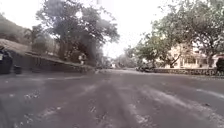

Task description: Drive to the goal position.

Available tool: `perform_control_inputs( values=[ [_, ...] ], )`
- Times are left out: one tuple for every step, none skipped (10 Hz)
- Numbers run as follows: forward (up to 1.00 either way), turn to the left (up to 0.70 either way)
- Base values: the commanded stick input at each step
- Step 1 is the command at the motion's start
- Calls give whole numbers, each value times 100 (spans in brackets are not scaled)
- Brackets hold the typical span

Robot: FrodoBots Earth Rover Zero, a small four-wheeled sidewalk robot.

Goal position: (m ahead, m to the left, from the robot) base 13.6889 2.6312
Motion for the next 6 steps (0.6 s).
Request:
perform_control_inputs(
  values=[
    [100,0],
    [100,0],
    [100,0],
    [100,0],
    [100,29],
    [100,15]
  ],
)
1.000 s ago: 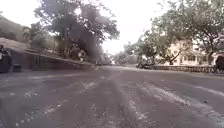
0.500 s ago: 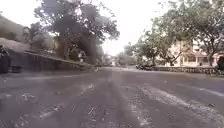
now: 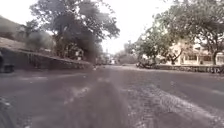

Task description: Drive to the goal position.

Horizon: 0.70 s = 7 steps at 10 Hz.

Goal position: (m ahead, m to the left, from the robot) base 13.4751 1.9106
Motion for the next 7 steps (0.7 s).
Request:
perform_control_inputs(
  values=[
    [100,2],
    [100,0],
    [100,0],
    [100,0],
    [100,0],
    [100,0],
    [100,0]
  ],
)
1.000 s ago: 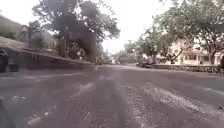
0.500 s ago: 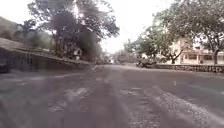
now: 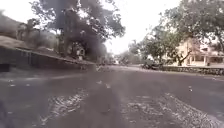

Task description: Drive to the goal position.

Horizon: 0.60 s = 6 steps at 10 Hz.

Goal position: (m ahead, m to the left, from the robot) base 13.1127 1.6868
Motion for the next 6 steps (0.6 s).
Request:
perform_control_inputs(
  values=[
    [100,0],
    [100,0],
    [100,0],
    [100,0],
    [100,0],
    [100,0]
  ],
)
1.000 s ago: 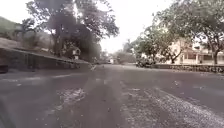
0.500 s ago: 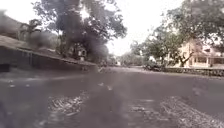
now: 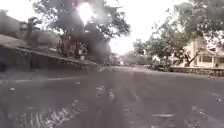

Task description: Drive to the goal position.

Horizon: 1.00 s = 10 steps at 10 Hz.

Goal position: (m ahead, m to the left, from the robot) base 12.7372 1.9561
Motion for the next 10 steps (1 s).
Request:
perform_control_inputs(
  values=[
    [100,0],
    [100,0],
    [100,0],
    [100,0],
    [100,0],
    [100,0],
    [100,0],
    [100,0],
    [100,0],
    [100,0]
  ],
)
